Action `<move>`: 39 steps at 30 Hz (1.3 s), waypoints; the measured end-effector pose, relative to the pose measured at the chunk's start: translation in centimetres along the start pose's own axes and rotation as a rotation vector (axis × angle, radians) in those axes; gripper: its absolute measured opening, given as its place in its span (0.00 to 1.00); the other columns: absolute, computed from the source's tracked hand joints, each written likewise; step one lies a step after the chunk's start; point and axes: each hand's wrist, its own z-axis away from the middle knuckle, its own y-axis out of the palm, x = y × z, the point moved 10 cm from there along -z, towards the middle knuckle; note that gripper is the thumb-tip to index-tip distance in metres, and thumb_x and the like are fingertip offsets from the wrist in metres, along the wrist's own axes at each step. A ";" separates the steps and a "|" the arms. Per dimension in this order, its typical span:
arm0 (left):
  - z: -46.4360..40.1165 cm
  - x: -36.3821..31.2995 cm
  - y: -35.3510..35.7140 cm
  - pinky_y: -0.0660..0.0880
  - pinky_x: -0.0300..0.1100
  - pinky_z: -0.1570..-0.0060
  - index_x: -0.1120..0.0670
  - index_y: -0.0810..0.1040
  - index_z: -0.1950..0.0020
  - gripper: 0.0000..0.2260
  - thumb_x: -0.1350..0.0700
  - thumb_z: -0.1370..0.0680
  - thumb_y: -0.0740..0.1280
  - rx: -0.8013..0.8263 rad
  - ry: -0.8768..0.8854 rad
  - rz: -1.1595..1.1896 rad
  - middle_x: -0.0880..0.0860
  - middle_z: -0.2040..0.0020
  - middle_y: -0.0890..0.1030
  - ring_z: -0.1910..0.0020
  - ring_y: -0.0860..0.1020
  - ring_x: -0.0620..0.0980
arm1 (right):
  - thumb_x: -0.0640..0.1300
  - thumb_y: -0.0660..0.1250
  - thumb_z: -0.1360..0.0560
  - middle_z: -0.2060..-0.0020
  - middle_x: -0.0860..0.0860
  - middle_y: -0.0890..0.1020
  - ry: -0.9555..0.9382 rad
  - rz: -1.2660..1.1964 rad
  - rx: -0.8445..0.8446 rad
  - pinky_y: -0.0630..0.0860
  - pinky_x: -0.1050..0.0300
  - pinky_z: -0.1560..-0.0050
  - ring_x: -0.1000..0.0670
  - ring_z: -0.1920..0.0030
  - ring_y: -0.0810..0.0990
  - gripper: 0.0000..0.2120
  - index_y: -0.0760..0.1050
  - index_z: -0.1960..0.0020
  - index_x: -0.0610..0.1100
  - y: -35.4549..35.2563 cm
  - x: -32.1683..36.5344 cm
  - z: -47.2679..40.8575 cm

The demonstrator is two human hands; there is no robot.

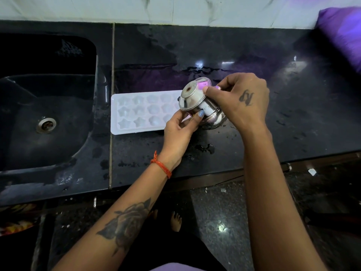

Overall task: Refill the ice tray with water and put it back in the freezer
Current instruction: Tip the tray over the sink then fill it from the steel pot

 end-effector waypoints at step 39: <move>-0.6 1.0 3.7 0.78 0.41 0.45 0.58 0.75 0.43 0.09 0.59 0.23 0.65 0.060 -0.028 -0.029 0.48 0.52 0.80 0.51 0.80 0.45 | 0.56 0.70 0.32 0.66 0.51 0.83 0.003 0.071 -0.017 0.73 0.58 0.61 0.50 0.61 0.81 0.11 0.81 0.61 0.49 -1.5 -2.1 -1.4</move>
